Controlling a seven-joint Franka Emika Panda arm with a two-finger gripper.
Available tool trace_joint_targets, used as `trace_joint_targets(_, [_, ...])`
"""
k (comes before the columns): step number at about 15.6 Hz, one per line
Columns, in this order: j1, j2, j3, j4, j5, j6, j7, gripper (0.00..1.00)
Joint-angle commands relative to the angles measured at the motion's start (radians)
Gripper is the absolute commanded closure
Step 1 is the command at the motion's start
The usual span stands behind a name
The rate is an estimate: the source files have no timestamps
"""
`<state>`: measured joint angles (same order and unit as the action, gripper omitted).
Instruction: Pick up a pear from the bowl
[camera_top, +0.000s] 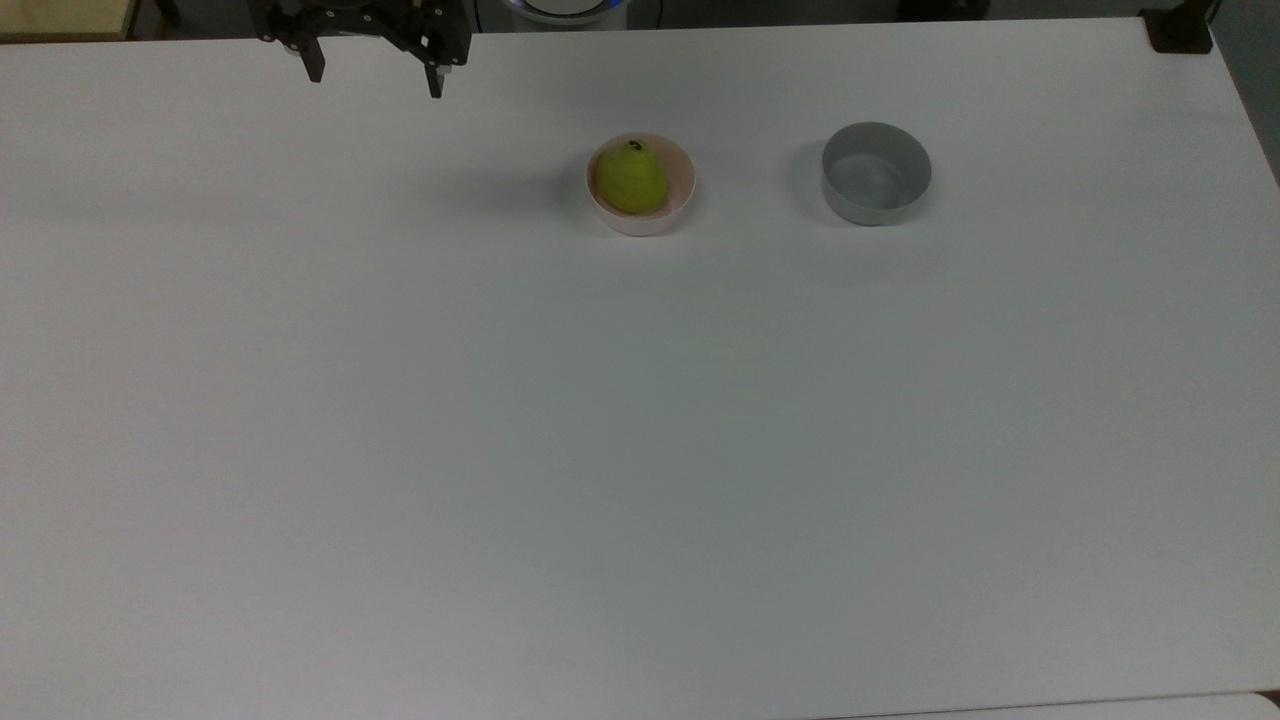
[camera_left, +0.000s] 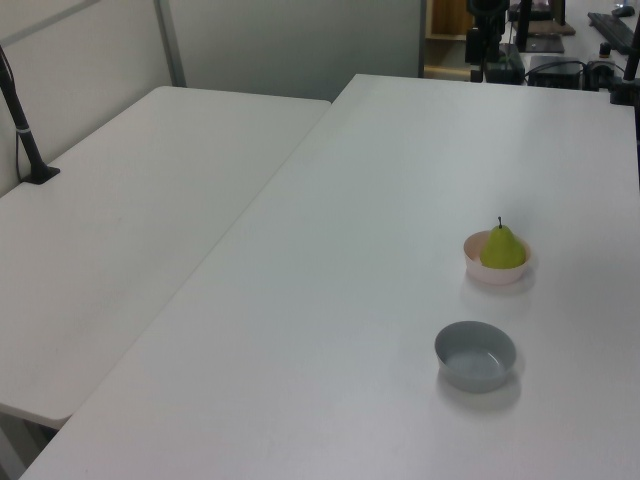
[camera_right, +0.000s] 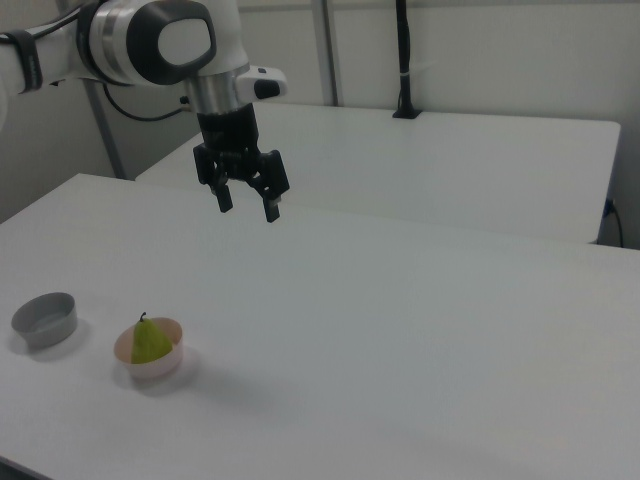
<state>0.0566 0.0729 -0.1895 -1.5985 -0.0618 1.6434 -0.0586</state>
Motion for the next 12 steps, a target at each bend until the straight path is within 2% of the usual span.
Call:
trace_joint_targets(1, [0.084, -0.019, -0.036, -0.014, 0.008, 0.009, -0.001, 0.00])
trace_joint_targets(8, [0.282, -0.067, -0.048, -0.055, 0.010, -0.037, 0.002, 0.00])
trace_joint_targets(12, [0.354, -0.081, -0.050, -0.066, 0.010, -0.040, -0.006, 0.00])
